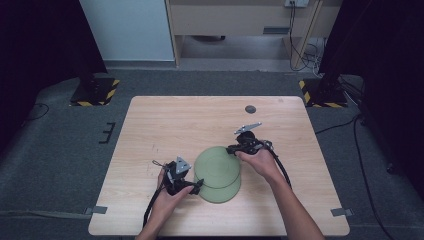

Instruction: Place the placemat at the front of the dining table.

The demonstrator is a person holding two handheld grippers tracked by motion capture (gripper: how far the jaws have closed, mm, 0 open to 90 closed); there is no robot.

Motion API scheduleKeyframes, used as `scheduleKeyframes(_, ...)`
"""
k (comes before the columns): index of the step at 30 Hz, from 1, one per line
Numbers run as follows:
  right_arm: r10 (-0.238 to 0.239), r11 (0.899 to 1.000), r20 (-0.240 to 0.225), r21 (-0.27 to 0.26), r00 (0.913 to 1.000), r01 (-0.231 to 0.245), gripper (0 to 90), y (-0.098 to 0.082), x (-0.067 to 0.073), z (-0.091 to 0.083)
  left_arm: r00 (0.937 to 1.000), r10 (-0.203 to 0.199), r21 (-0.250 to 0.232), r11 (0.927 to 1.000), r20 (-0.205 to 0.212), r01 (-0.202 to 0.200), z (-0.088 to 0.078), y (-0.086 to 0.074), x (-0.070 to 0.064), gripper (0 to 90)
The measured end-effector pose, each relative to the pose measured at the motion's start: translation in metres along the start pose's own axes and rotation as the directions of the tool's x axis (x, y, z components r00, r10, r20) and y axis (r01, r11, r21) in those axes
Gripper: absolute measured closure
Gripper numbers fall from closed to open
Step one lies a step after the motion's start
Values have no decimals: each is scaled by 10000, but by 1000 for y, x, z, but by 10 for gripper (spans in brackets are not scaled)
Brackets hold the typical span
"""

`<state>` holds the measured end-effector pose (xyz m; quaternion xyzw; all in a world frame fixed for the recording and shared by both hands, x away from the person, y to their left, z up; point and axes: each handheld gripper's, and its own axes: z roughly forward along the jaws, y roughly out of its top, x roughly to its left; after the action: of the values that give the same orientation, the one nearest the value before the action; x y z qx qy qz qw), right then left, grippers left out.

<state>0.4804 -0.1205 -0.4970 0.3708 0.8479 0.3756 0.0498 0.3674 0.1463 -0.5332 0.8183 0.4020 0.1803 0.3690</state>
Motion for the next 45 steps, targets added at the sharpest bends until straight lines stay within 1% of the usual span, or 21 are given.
scheduleKeyframes(1, -97, 9999, 5, -59, 10000, 97, 827, 1, 1, -1, 10000, -15, 15, 10000, 16, 15, 0, 0, 0, 0)
scheduleKeyframes(6, -278, 9995, -4, -130, 9996, 278, 852, 3, 5, -6, 10000, -58, 2, 10000, 51, 58, 0, 0, 1, 0)
scheduleKeyframes(8, -463, 9989, 94, -62, 9989, 464, 861, 5, 10, -10, 10000, -49, -4, 10000, 33, 49, 0, 0, 0, 0)
scheduleKeyframes(11, -572, 9983, 144, -73, 9983, 573, 861, 6, 12, -11, 10000, -49, -3, 10000, 36, 49, 0, 0, 0, 0)
scheduleKeyframes(12, -712, 9974, 199, -51, 9973, 713, 862, 8, 14, -13, 10000, -30, 1, 10000, 30, 30, 0, 0, 0, 2)
scheduleKeyframes(15, -679, 9976, 201, -85, 9975, 680, 862, 9, 16, -15, 10000, 7, -3, 10000, 25, -7, 0, 0, 0, 7)
scheduleKeyframes(18, -752, 9971, 211, -82, 9969, 754, 863, 12, 17, -19, 10000, -5, -22, 10000, 32, 5, -1, 0, 0, 12)
scheduleKeyframes(21, -809, 9964, 221, -249, 9965, 815, 864, 16, 20, -25, 10000, 6, -69, 10000, -23, -6, -2, 0, 1, 29)
scheduleKeyframes(25, -967, 9952, 308, -141, 9948, 972, 864, 20, 22, -29, 9999, -113, -132, 9998, -30, 113, -3, 0, 3, 28)
scheduleKeyframes(28, -991, 9950, 355, -92, 9944, 994, 864, 28, 24, -36, 9999, -160, -155, 9998, -60, 159, -4, 0, 4, 28)
scheduleKeyframes(30, -1056, 9943, 376, -88, 9937, 1060, 864, 30, 25, -37, 9998, -161, -155, 9998, -67, 159, -4, 0, 5, 27)
scheduleKeyframes(32, -1123, 9936, 463, -67, 9926, 1127, 864, 37, 27, -41, 9999, -165, -156, 9997, -52, 164, -4, 0, 5, 28)
scheduleKeyframes(38, -1289, 9916, 601, 31, 9898, 1289, 864, 47, 29, -45, 9999, -138, -149, 9998, -37, 138, -4, 0, 4, 29)
scheduleKeyframes(45, -1172, 9931, 595, 13, 9913, 1174, 864, 49, 28, -46, 9999, -162, -148, 9998, -56, 161, -4, -1, 4, 29)
